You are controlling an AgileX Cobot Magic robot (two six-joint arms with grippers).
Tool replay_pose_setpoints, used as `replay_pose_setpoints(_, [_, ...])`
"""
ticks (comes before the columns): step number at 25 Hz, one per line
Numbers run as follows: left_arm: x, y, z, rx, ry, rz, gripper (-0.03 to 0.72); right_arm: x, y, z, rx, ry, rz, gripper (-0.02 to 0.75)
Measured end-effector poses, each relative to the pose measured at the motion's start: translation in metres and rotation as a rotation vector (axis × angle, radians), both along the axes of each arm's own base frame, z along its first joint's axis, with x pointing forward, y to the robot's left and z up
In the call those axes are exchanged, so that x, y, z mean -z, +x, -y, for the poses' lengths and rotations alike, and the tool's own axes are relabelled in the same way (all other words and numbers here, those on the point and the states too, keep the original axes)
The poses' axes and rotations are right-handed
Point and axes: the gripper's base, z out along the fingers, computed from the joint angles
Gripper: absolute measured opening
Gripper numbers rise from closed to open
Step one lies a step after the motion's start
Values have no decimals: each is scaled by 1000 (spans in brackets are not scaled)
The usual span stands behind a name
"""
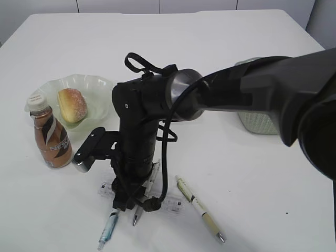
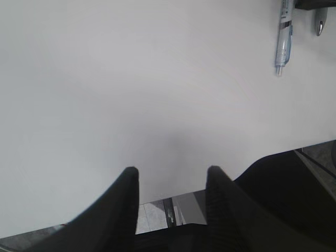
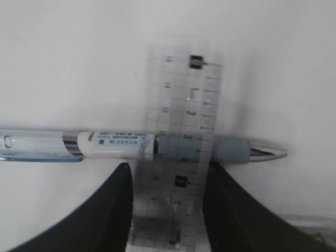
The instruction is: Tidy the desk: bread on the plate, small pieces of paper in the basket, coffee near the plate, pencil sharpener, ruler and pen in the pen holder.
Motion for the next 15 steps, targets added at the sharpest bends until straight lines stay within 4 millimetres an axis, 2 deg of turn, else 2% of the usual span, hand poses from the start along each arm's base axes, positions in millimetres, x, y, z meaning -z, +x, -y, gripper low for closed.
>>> replay_pose_setpoints(3, [0,0,0,0,0,-1,307,0,0,0,0,1,1,312])
replay_pose_setpoints(15, [0,0,0,2,1,0,307,-1,-1,1,-6,-17,-23,308])
